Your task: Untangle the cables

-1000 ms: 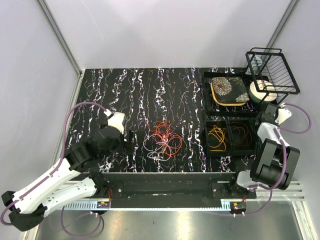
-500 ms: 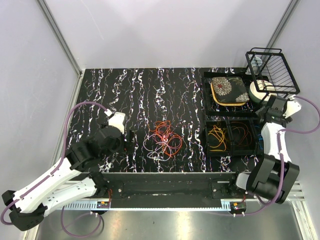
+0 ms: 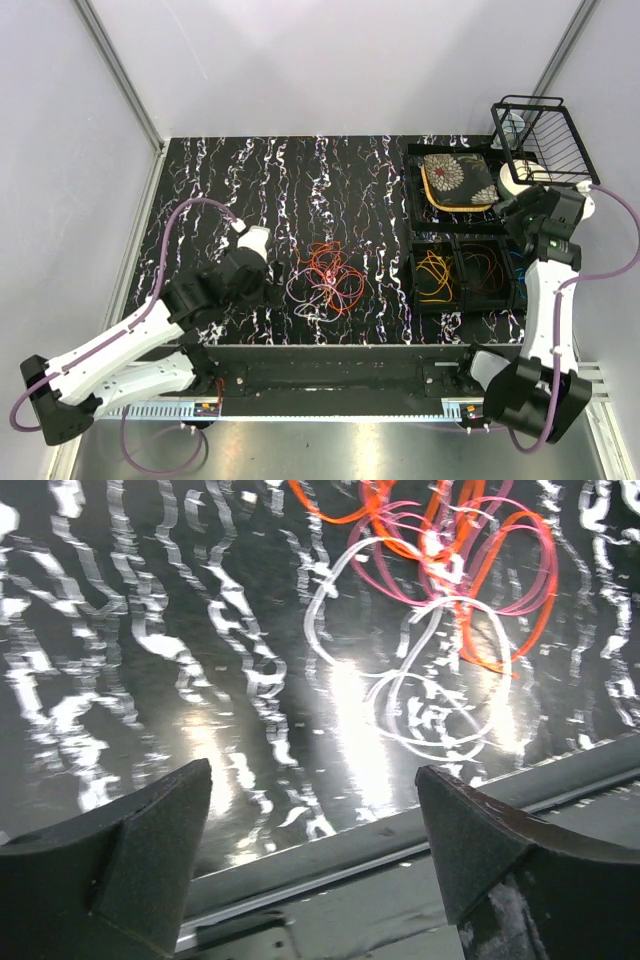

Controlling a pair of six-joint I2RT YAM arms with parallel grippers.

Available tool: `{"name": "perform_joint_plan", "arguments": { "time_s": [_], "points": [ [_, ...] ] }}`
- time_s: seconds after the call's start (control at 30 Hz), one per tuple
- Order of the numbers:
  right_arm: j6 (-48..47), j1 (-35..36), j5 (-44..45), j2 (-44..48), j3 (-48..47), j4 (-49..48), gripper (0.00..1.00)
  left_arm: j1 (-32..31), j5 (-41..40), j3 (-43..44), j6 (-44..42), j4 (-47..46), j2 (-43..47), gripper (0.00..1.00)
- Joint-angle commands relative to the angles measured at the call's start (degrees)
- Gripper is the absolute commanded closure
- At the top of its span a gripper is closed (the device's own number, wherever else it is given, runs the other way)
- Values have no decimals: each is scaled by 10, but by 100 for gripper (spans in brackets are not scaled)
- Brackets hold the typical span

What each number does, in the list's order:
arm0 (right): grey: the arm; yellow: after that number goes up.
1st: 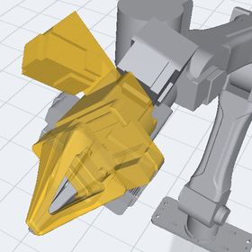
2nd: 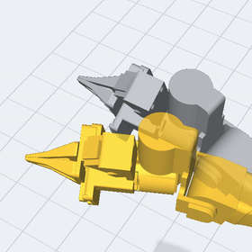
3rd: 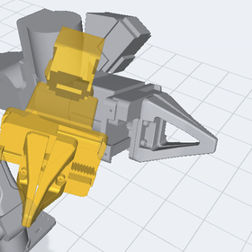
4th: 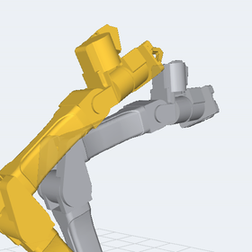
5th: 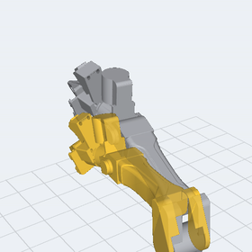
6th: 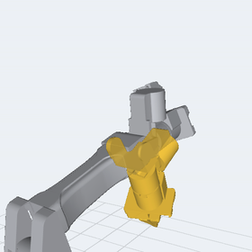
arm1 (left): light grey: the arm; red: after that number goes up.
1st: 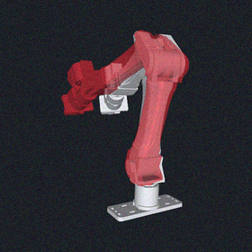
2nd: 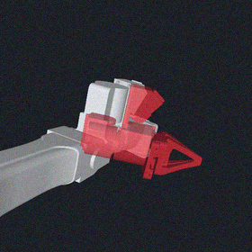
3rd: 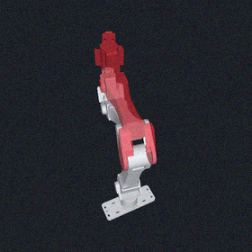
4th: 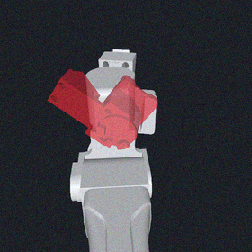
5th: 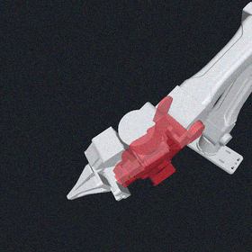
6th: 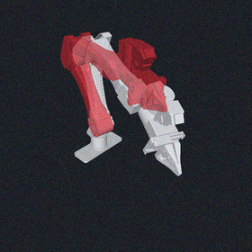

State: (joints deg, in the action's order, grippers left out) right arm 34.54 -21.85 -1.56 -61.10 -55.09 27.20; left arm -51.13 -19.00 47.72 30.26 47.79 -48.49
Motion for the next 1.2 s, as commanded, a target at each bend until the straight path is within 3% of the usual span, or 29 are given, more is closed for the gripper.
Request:
{"name": "perform_joint_plan", "arguments": {
  "time_s": [0.0,0.23,0.43,0.8,1.17],
  "points": [
    [15,65,-67,42,-51,41,17,-16,45,-30,57,-85,-13,16],
    [27,164,-125,100,-44,47,18,-55,39,-51,95,-147,-81,17],
    [22,204,-152,121,-13,36,20,-56,36,11,82,-185,-174,23],
    [-21,208,-164,118,-5,56,21,-50,5,184,9,-222,-415,30],
    [-39,208,-179,109,10,49,21,-2,21,255,-8,-218,-516,43]
  ]
}}
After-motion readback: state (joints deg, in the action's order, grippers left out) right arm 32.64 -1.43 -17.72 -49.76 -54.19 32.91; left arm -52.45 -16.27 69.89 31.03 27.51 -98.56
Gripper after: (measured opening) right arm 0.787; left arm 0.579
